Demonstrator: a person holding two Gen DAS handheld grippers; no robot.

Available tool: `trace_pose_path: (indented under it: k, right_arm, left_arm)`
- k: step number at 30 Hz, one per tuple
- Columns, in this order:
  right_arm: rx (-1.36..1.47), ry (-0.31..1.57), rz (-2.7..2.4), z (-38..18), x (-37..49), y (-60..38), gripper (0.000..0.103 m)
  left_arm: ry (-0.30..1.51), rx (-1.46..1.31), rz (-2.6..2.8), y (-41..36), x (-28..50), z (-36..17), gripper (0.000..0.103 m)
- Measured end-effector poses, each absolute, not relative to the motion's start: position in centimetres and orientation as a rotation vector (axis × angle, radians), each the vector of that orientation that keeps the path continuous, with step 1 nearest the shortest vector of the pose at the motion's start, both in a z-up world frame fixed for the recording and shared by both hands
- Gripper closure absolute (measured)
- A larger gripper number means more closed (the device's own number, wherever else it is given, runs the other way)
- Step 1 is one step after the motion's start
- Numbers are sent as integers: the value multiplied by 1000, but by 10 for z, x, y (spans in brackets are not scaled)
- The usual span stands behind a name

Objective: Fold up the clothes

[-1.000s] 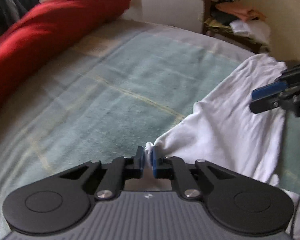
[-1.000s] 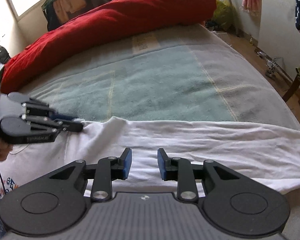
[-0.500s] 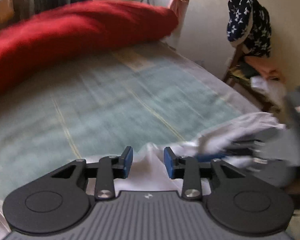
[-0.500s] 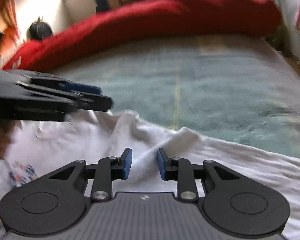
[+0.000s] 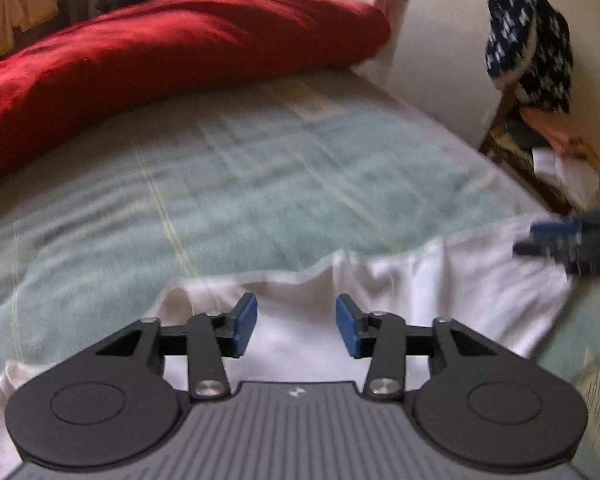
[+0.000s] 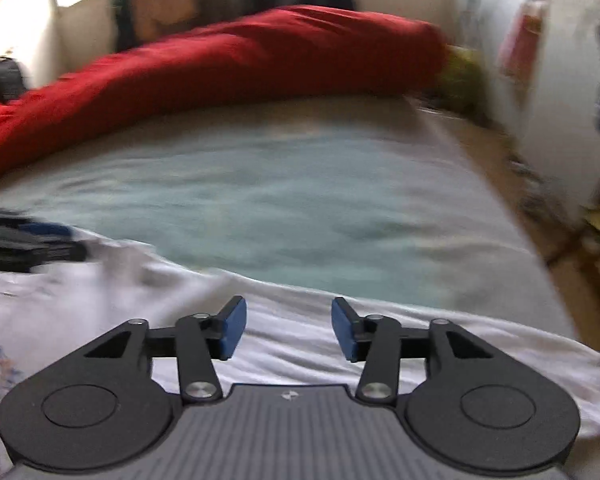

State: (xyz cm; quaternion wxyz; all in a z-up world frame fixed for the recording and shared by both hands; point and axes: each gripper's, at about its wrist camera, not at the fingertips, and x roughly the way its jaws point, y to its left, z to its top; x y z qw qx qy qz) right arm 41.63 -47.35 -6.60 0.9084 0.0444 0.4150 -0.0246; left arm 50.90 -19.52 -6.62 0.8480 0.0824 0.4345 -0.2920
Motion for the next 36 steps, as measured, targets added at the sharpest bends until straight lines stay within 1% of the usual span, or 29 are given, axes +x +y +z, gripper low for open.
trace_pose_path:
  k: [3, 5, 9, 11, 13, 17, 20, 21, 22, 26, 31, 34, 36]
  right_arm:
    - [103, 896, -128, -89, 419, -508, 43]
    - [98, 911, -194, -102, 417, -532, 43]
    - [193, 894, -343, -87, 392, -574, 43]
    - [249, 859, -296, -74, 378, -571, 42]
    - [228, 857, -177, -71, 374, -548, 40]
    - [139, 905, -47, -91, 375, -515, 38]
    - [127, 895, -93, -103, 363, -541, 38]
    - [140, 889, -126, -105, 356, -556, 35]
    - [152, 895, -180, -106, 350, -573, 30]
    - [214, 926, -360, -104, 333, -628, 29]
    - [222, 862, -293, -85, 340, -614, 29]
    - [229, 866, -204, -91, 355, -601, 29]
    - [283, 868, -205, -101, 355, -609, 29]
  left_arm:
    - [957, 246, -579, -196, 505, -86, 54]
    - [946, 248, -573, -195, 504, -82, 54]
    - [927, 216, -570, -193, 496, -72, 55]
    - [928, 201, -569, -193, 488, -68, 55]
    - [932, 198, -568, -196, 479, -66, 55]
    - [961, 202, -554, -200, 463, -68, 55]
    - [971, 217, -544, -197, 457, -70, 54]
    - [976, 222, -543, -196, 456, -71, 54]
    - [980, 217, -541, -195, 455, -70, 54]
    - [995, 197, -535, -191, 450, -67, 54]
    - [998, 174, -538, -194, 445, -63, 54]
    - [1019, 179, -547, -194, 441, -65, 53]
    - [1035, 186, -554, -192, 437, -67, 50]
